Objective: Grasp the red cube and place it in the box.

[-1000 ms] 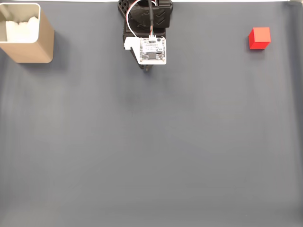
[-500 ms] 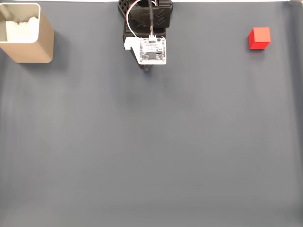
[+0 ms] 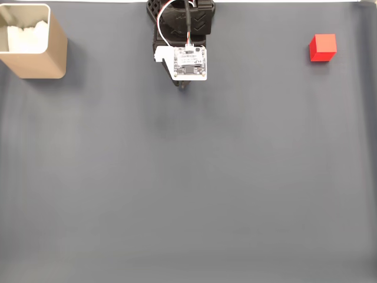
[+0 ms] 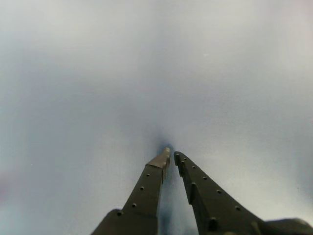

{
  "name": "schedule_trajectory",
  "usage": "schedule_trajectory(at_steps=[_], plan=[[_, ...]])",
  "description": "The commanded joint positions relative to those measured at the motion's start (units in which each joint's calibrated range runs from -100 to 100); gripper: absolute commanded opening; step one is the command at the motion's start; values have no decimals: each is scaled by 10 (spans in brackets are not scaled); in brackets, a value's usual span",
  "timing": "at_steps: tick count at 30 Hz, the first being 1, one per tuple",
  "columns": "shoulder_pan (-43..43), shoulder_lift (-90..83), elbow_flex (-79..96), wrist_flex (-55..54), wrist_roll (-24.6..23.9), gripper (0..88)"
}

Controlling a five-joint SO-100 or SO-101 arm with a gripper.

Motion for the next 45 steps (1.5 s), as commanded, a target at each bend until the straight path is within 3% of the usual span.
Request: schedule_trajectory(at_steps=[1,38,45], plan=[[1,2,8,12,-3,2],[-2,1,8,13,0,0],[1,3,8,-46,-7,0]])
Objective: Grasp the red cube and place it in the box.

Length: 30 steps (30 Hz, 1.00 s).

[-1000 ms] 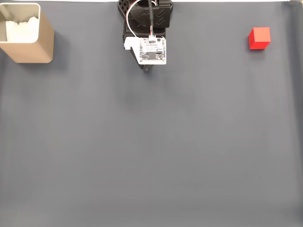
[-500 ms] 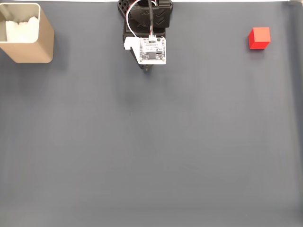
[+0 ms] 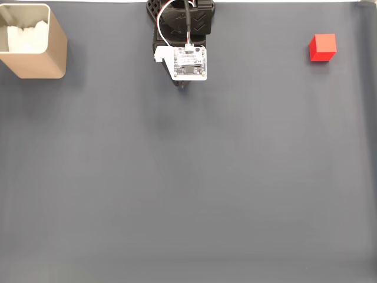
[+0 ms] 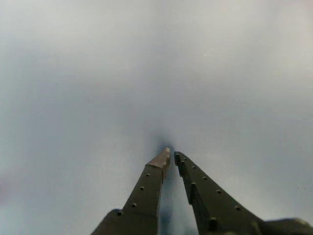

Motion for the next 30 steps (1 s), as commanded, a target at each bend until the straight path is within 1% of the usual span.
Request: schedule_trajectory(at_steps=[1,8,17,24,30], plan=[[1,3,8,-45,-8,0],[0,31,-19,-119,-16,0],[-20,119,-121,-179,-24,0],[-54,221,-251,-185,-33,0],[-95,318,-371,-179,-26,0]])
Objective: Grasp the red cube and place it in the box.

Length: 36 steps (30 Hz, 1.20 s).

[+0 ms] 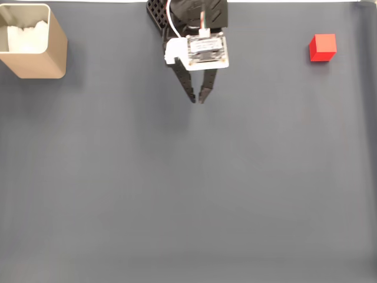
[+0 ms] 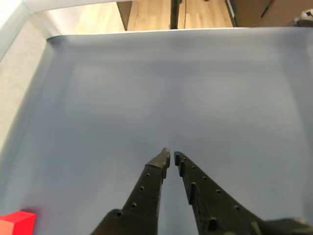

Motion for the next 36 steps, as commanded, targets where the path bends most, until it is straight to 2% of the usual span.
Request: schedule_trajectory(at_steps=[1,20,36], plan=[[-29,48,-90,0,7,0],[-255,155,-265,125,57,0],[-426,218,-325,139,60,0]])
